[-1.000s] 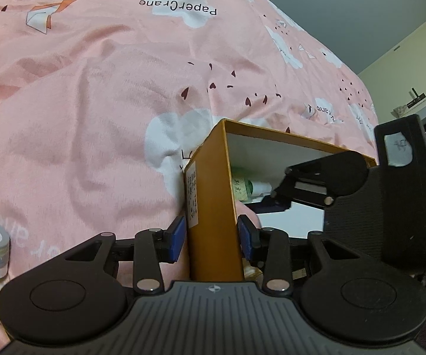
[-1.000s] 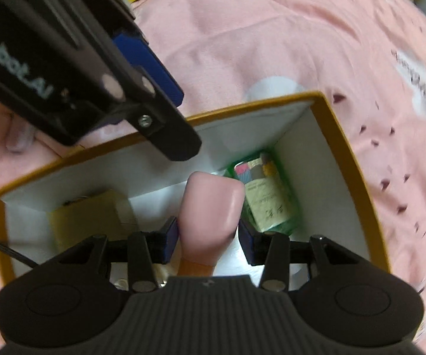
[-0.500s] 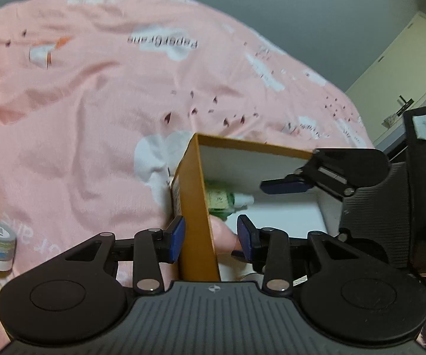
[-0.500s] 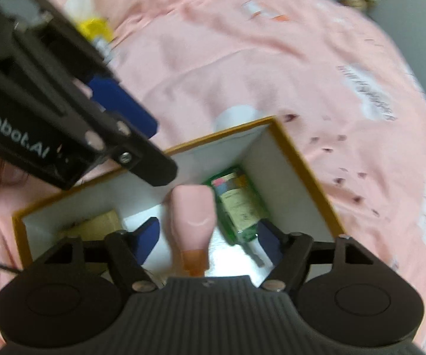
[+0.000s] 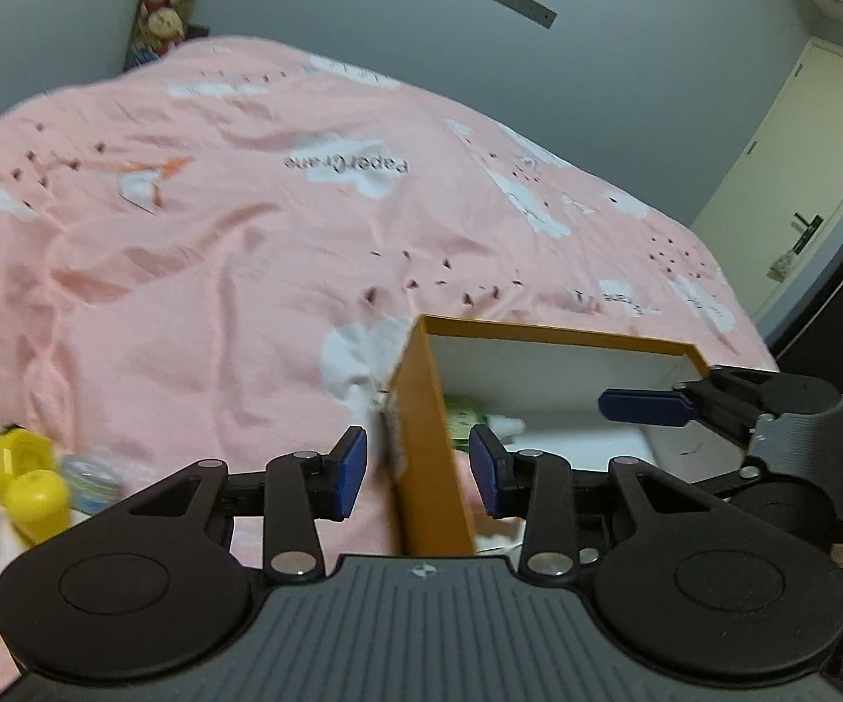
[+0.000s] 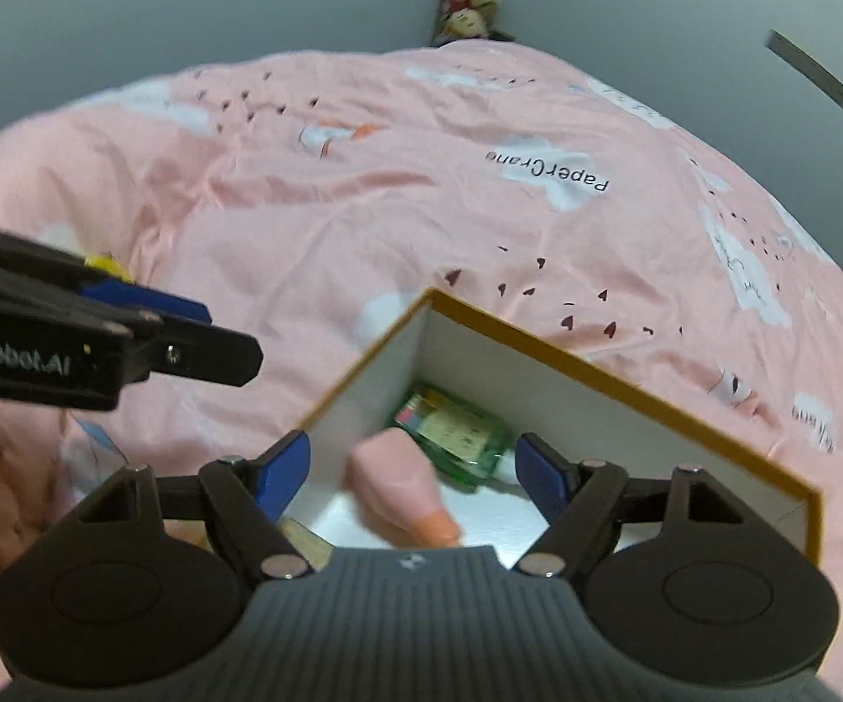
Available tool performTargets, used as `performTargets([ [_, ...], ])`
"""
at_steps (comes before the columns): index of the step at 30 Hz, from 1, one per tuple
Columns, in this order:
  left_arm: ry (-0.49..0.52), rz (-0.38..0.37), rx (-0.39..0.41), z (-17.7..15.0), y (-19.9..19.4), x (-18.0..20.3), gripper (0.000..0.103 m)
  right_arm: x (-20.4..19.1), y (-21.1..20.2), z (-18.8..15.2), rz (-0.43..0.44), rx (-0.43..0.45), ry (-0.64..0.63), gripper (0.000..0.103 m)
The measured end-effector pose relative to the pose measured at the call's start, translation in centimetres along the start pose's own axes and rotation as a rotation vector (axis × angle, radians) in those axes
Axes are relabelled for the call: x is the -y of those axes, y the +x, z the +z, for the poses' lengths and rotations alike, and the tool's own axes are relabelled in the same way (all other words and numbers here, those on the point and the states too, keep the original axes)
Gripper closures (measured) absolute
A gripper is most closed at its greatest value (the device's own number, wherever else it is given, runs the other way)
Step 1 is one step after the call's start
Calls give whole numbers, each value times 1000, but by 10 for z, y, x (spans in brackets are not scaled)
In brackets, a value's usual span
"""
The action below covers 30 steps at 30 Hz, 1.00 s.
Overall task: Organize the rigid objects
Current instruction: 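Withdraw both tools from the box toward the yellow items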
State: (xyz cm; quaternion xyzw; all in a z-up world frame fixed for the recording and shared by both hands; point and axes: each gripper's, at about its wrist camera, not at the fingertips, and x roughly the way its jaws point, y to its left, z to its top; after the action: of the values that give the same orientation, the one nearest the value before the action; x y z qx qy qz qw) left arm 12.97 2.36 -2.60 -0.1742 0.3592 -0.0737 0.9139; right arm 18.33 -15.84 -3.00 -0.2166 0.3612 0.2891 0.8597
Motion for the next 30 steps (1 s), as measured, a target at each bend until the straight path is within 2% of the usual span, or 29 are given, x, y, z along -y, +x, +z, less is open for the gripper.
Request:
performTargets([
  [6, 14, 58, 27, -7, -14, -19, 60, -28, -5, -2, -36, 96, 64, 22],
  [13, -7, 68, 11, 2, -35, -57, 56, -55, -5, 9, -1, 180, 131, 22],
  [15, -4, 90, 3, 5, -39, -68, 56, -62, -2, 12, 35, 192, 164, 23],
  [16, 2, 101, 1, 6, -41, -74, 54, -65, -1, 13, 53, 195, 178, 27],
  [20, -7, 158, -6, 8, -50, -99, 45, -80, 11, 18, 115, 187, 212, 31],
  [22, -16, 177, -15, 7, -51, -109, 37, -88, 19, 19, 126, 175, 208, 41],
  [27, -7, 212, -82, 0, -44, -119, 37, -102, 43, 21, 155, 129, 220, 45],
  [30, 6, 240, -93, -5, -37, -120, 37, -108, 56, 21, 183, 107, 226, 48],
])
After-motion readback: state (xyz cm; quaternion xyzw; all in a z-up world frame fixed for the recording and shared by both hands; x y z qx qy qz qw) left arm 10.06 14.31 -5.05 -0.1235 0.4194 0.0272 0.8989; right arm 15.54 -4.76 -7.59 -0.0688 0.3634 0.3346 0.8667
